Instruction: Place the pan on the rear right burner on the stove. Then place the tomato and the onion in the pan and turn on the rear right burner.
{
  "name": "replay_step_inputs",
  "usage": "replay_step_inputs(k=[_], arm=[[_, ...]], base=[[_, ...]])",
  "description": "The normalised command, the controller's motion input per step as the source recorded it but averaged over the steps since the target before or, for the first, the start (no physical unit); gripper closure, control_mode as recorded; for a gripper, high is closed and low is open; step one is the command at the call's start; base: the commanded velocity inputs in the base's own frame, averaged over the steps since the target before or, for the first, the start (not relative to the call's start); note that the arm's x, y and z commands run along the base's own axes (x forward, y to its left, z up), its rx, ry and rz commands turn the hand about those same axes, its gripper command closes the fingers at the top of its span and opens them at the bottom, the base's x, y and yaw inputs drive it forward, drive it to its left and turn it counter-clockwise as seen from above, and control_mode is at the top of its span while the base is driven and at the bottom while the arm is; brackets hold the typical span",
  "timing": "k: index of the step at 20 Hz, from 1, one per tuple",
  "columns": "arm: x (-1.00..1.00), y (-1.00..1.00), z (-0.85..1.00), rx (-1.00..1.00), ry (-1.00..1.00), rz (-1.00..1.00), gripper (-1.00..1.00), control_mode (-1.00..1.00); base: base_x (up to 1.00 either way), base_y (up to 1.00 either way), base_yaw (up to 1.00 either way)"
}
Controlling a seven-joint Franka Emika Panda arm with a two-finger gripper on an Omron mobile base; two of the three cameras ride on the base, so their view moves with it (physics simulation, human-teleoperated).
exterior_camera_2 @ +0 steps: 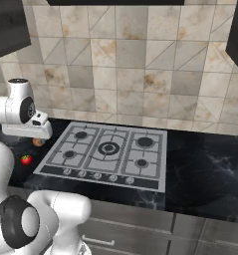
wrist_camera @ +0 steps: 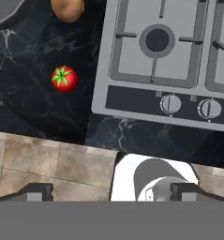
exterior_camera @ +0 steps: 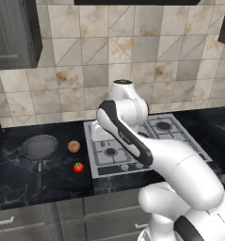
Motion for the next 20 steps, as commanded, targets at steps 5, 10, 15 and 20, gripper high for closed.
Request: replay_step_inputs(k=[5, 10, 15, 20], arm=[[-0.12, 0.69, -0.26, -0.03, 0.11, 0.00, -1.00, -1.00], [-0.23, 0.49, -0.11, -0.02, 0.03, 0.00, -1.00, -1.00], [-0.03, 0.34, 0.00, 0.00, 0.00, 0.00, -1.00, -1.00], [0.00, 0.38, -0.02, -0.02, 0.00, 0.00, -1.00, -1.00]], base=[[0.00, 0.00, 0.00], [0.00, 0.00, 0.00], [0.00, 0.00, 0.00], [0.00, 0.00, 0.00]])
